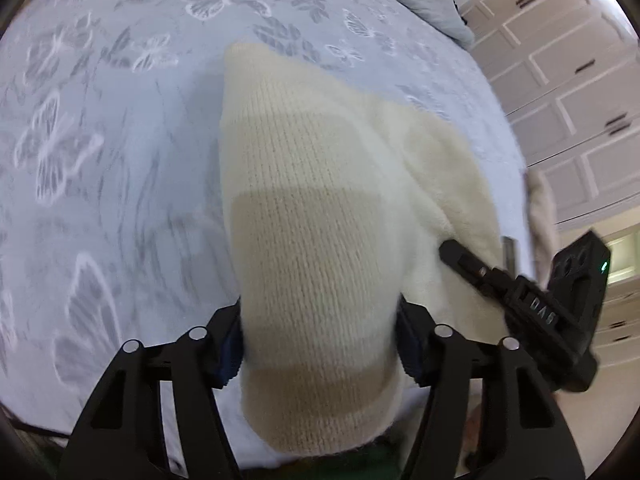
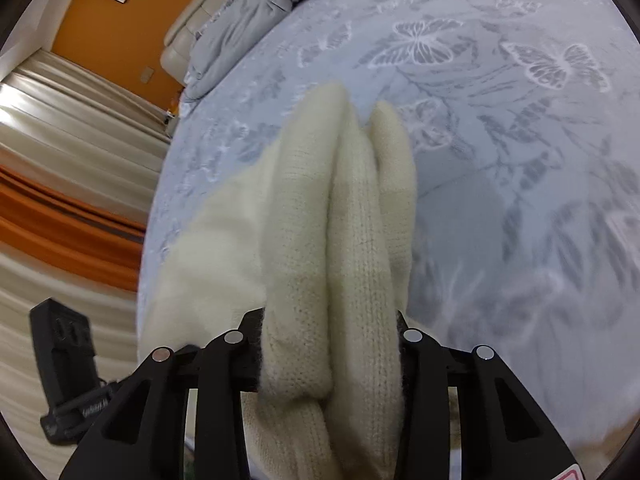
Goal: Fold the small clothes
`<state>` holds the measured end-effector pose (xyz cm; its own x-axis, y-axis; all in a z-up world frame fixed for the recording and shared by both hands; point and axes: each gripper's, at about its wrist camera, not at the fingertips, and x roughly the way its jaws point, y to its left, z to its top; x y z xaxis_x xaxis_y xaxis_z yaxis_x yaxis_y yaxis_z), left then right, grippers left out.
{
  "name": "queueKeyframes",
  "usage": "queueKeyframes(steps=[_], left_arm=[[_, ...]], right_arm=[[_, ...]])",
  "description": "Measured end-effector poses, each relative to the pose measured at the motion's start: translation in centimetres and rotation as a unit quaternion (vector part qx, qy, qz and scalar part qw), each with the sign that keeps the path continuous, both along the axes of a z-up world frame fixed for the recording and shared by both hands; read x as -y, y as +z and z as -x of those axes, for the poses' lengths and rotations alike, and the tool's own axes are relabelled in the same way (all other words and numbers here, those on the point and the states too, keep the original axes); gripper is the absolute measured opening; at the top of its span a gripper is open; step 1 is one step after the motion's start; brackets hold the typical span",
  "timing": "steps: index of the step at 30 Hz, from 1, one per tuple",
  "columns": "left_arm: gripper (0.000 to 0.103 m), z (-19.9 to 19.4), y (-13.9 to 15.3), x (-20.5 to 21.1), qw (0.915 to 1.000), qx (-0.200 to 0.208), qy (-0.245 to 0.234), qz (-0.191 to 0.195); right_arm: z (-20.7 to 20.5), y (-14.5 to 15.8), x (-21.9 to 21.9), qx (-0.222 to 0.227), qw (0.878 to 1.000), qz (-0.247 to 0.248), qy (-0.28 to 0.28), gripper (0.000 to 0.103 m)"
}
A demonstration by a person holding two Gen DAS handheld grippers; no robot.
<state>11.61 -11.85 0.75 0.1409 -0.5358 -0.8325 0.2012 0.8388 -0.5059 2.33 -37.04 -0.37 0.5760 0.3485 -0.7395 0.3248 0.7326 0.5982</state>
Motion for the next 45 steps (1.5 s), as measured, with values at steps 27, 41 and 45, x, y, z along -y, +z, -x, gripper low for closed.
queueKeyframes(steps=[27,41,45], left_arm=[[0.059,23.6,22.9,-23.8,0.9731,0.215,0.082,0.005],[0.085,11.6,8.8,-20.4,0.9638,0.252,0.086,0.017],[0.073,10.3,1.7,-22.1,0.9808,0.132,0.143,-0.006]], right_arm=[[15.8,21.1,-23.8,0.204,0.954,0.059,0.213,0.036],[5.0,6.3,-15.3,0.094,0.983,0.122,0.101,0.057],[6.5,1.8,-12.6,0.013,0.993,0.108,0.040,0.039]])
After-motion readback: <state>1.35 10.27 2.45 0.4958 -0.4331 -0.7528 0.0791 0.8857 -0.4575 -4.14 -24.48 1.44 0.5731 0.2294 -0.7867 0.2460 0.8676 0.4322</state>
